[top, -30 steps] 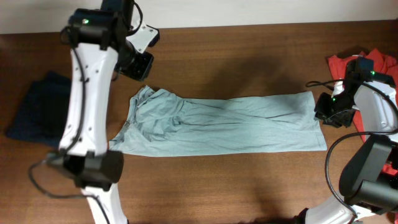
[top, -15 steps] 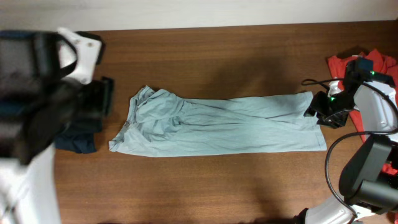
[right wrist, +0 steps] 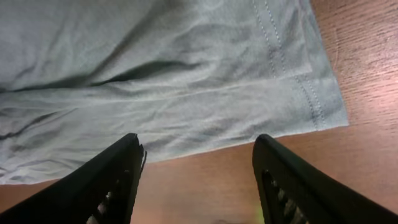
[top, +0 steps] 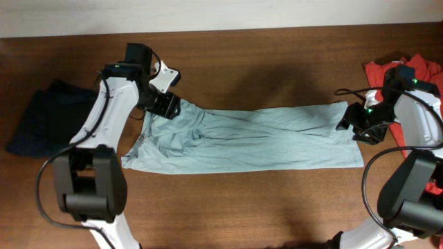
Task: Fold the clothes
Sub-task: 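Lower the left gripper onto the strip's left end and grasp it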
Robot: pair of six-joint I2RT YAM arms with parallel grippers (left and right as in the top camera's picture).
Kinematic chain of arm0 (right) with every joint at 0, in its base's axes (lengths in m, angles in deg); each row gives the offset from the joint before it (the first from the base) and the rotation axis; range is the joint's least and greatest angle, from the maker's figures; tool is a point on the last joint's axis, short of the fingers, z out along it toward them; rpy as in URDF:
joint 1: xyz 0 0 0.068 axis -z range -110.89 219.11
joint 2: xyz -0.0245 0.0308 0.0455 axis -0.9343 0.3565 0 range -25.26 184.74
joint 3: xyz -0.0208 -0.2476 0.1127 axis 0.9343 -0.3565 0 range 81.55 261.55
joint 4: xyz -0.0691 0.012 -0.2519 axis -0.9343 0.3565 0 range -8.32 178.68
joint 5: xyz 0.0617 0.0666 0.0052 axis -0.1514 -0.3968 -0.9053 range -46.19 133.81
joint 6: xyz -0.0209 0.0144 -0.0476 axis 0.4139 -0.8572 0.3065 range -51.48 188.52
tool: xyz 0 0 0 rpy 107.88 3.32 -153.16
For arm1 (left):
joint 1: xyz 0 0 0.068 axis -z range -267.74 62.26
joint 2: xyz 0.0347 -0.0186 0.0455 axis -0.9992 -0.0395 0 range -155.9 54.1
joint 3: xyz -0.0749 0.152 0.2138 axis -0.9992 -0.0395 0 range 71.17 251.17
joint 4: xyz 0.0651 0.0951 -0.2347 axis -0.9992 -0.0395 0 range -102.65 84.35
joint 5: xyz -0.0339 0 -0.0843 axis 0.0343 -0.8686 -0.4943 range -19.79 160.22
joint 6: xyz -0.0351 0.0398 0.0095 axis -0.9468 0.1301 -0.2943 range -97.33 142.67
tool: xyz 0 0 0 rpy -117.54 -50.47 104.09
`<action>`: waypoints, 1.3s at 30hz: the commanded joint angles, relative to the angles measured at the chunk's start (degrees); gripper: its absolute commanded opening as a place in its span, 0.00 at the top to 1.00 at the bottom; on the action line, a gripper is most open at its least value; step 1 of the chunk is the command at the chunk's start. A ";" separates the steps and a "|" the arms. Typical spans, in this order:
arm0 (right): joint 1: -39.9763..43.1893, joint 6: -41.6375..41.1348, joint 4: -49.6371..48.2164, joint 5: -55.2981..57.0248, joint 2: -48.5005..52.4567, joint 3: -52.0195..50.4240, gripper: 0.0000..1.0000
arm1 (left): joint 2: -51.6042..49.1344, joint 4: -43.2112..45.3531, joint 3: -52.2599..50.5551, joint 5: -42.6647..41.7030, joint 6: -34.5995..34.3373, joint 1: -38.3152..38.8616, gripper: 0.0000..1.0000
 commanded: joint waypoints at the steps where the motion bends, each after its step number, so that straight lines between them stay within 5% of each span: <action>1: 0.90 1.20 1.03 -0.35 -1.07 1.70 0.40 | -3.48 2.23 0.68 -2.29 2.27 0.07 0.38; 10: 2.86 2.29 2.27 -0.35 -4.66 3.58 0.40 | -7.02 6.16 0.68 -2.14 2.95 0.04 0.64; 13: 3.45 2.29 2.38 -0.33 -6.62 3.58 0.40 | -7.39 6.03 0.68 -2.14 3.13 0.04 0.92; 15: 3.54 2.32 2.43 -0.33 -7.54 3.58 0.39 | -7.10 5.64 0.81 -2.16 3.10 0.04 0.99; 27: 3.54 2.29 2.67 -0.33 -8.48 3.65 0.39 | -5.05 -21.35 12.39 -2.29 3.13 0.07 0.99; 39: 3.54 2.29 2.67 -0.31 -8.48 3.65 0.39 | -5.03 -31.98 12.17 -5.11 3.08 1.38 0.96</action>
